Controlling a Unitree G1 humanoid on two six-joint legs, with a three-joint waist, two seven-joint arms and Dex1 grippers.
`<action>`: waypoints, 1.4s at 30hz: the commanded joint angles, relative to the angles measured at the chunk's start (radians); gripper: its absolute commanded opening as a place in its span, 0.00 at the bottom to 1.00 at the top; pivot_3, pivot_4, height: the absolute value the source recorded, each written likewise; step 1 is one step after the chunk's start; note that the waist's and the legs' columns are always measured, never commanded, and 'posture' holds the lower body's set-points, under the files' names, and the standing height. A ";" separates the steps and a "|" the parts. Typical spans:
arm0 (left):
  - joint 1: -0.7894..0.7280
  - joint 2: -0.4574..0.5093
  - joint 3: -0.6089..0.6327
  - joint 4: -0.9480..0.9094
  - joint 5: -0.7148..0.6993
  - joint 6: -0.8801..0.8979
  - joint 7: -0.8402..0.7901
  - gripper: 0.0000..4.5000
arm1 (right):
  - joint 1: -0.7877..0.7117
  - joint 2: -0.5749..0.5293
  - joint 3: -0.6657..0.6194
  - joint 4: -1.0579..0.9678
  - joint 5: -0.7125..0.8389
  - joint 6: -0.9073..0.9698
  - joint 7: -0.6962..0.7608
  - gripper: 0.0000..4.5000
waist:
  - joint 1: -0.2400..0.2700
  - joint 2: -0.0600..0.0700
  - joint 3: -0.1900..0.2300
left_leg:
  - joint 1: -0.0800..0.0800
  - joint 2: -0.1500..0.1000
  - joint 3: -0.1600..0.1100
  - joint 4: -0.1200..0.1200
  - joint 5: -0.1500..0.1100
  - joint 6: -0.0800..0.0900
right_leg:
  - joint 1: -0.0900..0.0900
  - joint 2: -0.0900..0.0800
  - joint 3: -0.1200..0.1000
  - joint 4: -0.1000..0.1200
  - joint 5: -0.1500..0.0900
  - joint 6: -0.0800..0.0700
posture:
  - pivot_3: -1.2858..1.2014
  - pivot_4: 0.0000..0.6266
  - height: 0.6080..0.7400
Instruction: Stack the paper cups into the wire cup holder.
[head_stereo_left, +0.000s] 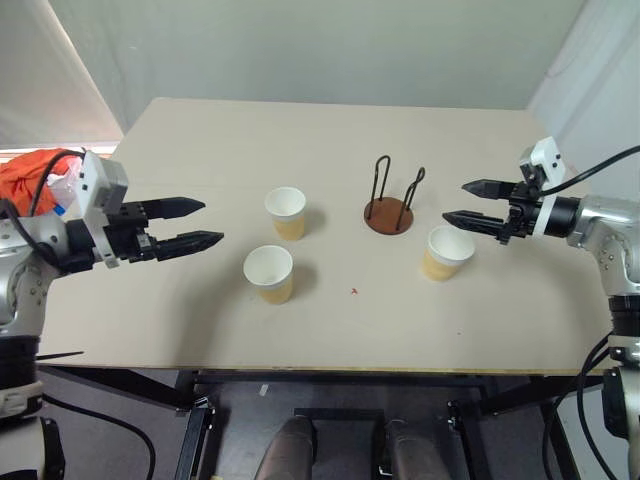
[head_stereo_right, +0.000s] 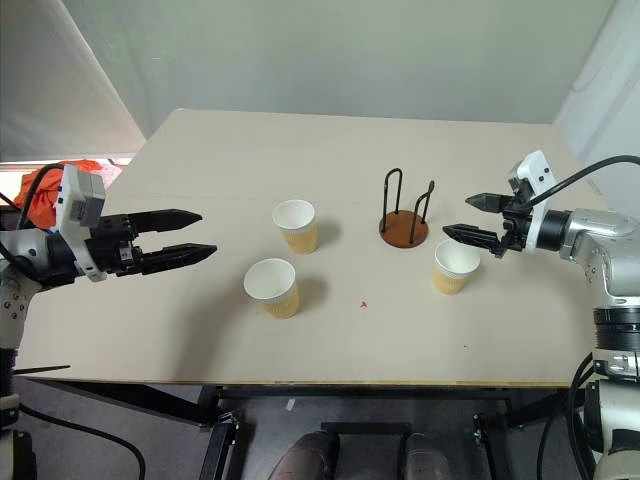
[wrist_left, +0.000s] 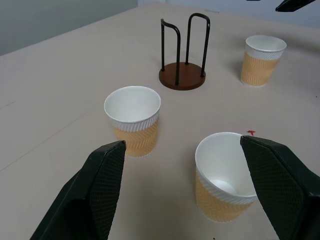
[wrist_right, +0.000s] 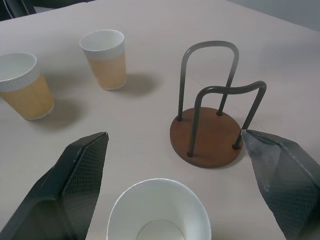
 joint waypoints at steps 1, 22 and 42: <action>-0.025 0.002 0.013 -0.008 -0.005 -0.013 -0.004 0.89 | -0.023 -0.015 -0.023 -0.019 0.009 -0.005 0.003 1.00 | 0.000 0.000 0.000 | 0.000 0.000 0.000 0.000 0.000 0.000 | 0.000 0.000 0.000 0.000 0.000 0.000 | 0.52 0.24 1.00; -0.172 -0.141 -0.114 -0.121 0.087 -0.042 0.183 0.89 | -0.088 0.211 0.076 -0.004 -0.063 0.128 -0.270 1.00 | 0.005 0.000 0.000 | 0.000 0.001 -0.001 0.001 0.002 0.002 | 0.000 0.002 0.000 -0.001 0.003 0.000 | 0.52 0.24 1.00; -0.112 -0.115 -0.091 -0.206 0.080 -0.014 0.199 0.89 | -0.241 0.351 0.101 0.249 -0.165 0.022 -0.316 0.59 | 0.005 0.000 0.000 | 0.000 0.005 -0.002 0.001 -0.001 -0.002 | -0.001 0.006 -0.001 0.000 0.003 -0.002 | 0.52 0.24 1.00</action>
